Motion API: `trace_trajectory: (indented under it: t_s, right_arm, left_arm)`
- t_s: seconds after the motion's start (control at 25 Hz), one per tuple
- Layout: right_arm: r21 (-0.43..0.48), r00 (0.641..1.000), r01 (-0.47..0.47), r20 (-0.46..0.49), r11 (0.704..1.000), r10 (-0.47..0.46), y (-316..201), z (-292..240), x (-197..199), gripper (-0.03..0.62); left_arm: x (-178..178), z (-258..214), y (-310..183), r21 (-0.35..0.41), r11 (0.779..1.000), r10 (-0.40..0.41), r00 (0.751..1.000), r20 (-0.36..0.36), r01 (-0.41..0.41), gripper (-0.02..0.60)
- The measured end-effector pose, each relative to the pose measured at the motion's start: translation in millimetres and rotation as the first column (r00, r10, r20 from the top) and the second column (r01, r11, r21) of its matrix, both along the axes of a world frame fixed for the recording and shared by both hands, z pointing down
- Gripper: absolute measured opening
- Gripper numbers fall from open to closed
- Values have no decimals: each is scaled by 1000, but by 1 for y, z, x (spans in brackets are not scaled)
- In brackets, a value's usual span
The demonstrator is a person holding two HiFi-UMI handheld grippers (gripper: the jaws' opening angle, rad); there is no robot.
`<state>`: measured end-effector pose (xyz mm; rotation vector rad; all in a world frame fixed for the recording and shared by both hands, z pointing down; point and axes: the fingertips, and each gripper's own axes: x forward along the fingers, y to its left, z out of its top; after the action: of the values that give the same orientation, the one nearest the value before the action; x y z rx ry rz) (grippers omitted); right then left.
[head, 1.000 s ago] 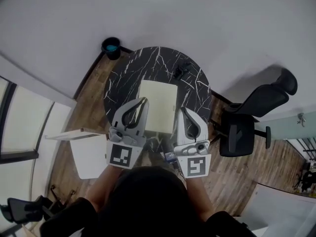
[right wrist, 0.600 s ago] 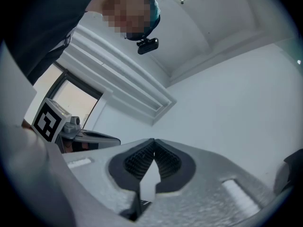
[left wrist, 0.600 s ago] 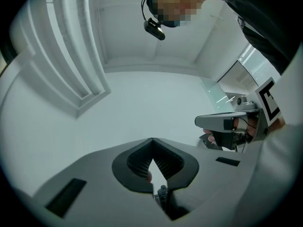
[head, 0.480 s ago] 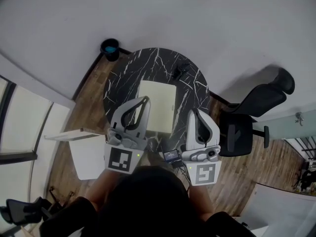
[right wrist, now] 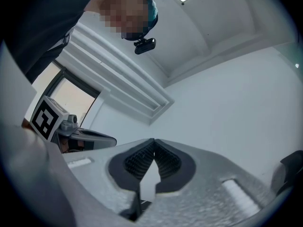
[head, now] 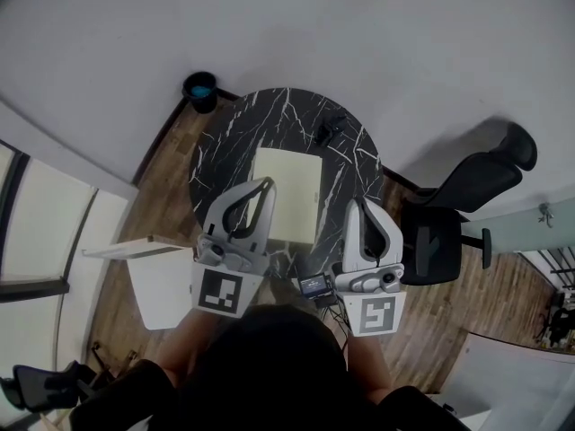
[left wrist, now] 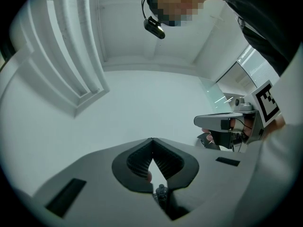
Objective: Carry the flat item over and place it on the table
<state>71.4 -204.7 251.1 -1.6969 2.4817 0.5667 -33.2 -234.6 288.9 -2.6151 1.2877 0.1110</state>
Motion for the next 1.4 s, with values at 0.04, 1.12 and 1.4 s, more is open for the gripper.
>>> trace_trajectory:
  t_s: [0.04,1.12,1.4]
  right_arm:
    - [-1,1000,4,-9,1000,-4,0,0,-1,-2]
    - [-5,1000,-24,-5,1000,24,-14,5,3,-3]
    - [-13,1000,-26,-9,1000,25,-14,8,2,-3]
  left_arm:
    - [2,-1,0,6,1000,6,1000,0,-6,9]
    - [10,4,-11,-11,1000,9,1000,-8,-9,9]
    - [10,7,-11,-22,1000,9,1000,-5,-9,9]
